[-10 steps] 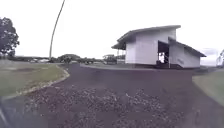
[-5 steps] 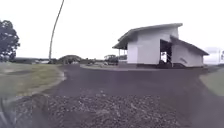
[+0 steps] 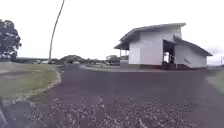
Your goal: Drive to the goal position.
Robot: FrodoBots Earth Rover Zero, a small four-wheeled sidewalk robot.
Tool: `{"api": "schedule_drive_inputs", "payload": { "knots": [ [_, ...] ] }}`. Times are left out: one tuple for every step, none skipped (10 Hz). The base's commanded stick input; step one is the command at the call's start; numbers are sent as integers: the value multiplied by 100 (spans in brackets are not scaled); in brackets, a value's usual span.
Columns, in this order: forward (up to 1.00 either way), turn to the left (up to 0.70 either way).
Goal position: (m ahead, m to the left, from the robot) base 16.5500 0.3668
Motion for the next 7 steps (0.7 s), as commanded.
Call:
{"api": "schedule_drive_inputs", "payload": {
  "knots": [
    [85, 17],
    [85, 32],
    [85, 33],
    [85, 5],
    [85, 0],
    [85, 0],
    [85, 0]
  ]
}}
